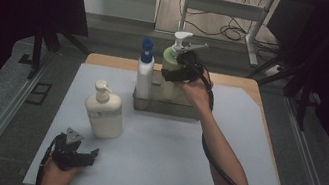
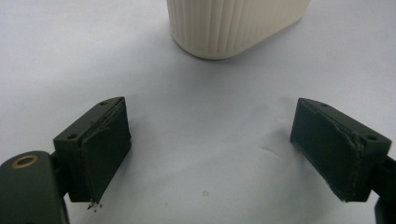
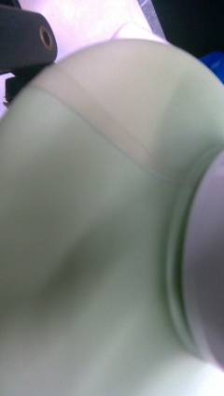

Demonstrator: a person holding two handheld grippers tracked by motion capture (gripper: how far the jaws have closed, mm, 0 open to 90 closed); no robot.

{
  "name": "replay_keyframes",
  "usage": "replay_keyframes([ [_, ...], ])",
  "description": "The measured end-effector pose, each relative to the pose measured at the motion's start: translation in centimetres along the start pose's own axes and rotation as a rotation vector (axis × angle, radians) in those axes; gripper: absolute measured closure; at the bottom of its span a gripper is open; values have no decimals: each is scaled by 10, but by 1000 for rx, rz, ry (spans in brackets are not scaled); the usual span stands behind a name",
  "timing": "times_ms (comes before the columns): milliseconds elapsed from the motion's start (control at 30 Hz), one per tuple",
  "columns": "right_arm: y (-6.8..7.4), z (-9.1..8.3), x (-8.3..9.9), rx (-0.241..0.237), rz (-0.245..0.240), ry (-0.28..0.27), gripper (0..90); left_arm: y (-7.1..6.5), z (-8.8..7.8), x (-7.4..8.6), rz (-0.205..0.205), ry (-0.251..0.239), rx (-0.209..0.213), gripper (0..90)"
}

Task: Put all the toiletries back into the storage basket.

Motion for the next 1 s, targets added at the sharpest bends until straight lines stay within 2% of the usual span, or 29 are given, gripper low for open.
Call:
replay_keyframes([
  [400,9,23,15,-17,-8,41,124,0,0,0,0,-1,0,119],
  [1000,10,32,36,-40,20,82,124,0,0,0,1,-2,-1,119],
])
Point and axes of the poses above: each handheld gripper's, and its own axes: z roughly forward along the jaws, x roughly out of its underside, y roughly to its left, the point moved 7 cm from there along z, roughly forward along the jaws, and after that the axes turned 1 degree about z, right-handed, at the moved point
